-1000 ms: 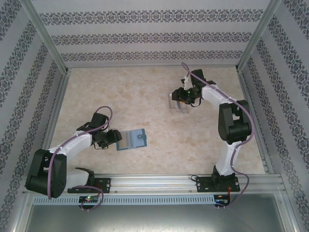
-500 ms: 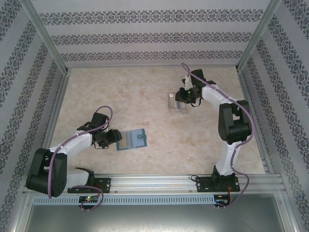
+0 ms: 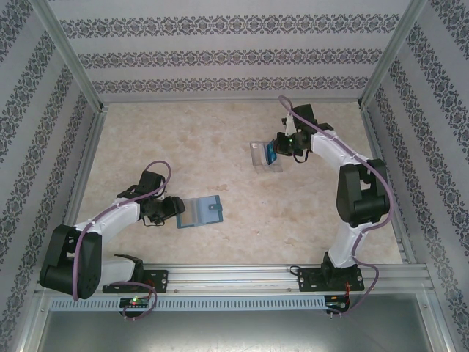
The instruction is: Put the credit cards into the card holder
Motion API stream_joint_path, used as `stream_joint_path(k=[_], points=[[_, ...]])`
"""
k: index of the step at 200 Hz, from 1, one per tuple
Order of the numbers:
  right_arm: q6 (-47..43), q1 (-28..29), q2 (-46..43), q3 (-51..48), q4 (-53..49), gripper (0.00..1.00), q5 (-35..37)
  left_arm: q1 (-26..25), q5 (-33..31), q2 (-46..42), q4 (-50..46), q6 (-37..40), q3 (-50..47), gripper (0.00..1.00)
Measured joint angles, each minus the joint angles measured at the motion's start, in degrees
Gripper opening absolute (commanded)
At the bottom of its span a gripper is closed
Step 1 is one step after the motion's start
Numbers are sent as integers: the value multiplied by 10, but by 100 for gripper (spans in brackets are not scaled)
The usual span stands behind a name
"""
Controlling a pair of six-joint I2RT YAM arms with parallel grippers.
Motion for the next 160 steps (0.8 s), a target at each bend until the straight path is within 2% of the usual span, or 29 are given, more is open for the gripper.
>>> stream_joint_path(k=[48,86,108,125,160], points=[[-7,23,-71,-38,-5,0,68,0,-7,-23,-18,1,7,64],[11,59,-190,-111,10,0,60,0,-34,-65,-48,2,17,70],[50,126,-234,-169,46,0,37,0,-37,-85,-56,2,16,72],[94,201,-242,-222,99,0,20,0,-36,-94,-59,2,16,72],[193,341,-165,-270,233,0,-26,0,-27,-89,-59,3,16,71]])
